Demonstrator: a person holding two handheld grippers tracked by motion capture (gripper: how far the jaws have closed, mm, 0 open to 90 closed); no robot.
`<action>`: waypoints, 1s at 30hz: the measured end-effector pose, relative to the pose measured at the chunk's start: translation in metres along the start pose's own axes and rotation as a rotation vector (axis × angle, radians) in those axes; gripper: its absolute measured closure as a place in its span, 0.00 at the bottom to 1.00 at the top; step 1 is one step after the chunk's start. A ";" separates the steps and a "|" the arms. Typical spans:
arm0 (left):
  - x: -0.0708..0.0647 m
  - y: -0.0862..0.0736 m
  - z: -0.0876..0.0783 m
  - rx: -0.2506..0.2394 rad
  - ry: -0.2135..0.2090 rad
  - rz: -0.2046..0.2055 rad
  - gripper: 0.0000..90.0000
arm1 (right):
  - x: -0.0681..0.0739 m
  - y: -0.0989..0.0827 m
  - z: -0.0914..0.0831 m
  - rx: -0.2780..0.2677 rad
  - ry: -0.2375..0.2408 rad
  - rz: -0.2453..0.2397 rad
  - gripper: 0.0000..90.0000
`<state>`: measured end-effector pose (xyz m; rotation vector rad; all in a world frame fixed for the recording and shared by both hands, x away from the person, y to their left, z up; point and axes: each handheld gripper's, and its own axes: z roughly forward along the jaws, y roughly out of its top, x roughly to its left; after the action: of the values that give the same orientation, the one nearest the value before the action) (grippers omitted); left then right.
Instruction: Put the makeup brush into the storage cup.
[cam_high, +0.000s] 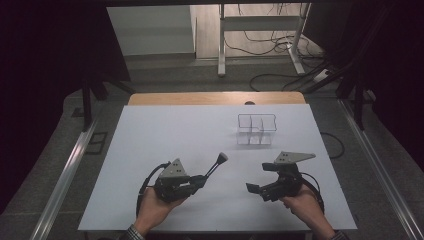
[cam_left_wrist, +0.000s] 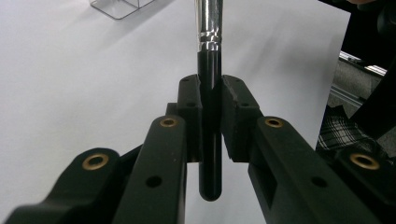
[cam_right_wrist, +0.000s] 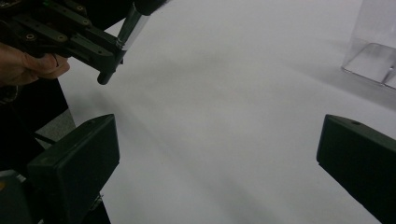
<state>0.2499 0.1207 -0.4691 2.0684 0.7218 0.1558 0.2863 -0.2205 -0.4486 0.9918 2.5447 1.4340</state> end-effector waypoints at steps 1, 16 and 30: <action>0.000 0.000 0.000 0.002 0.000 0.001 0.88 | 0.001 0.001 0.001 0.001 0.001 -0.001 0.00; -0.002 0.000 0.004 0.008 -0.007 0.005 0.88 | 0.007 0.016 0.022 -0.004 0.014 0.016 0.00; -0.002 0.001 0.007 0.007 -0.015 0.007 0.88 | 0.019 0.028 0.039 0.010 0.043 0.012 0.00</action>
<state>0.2514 0.1143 -0.4725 2.0763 0.7072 0.1417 0.2990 -0.1711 -0.4444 0.9895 2.5826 1.4632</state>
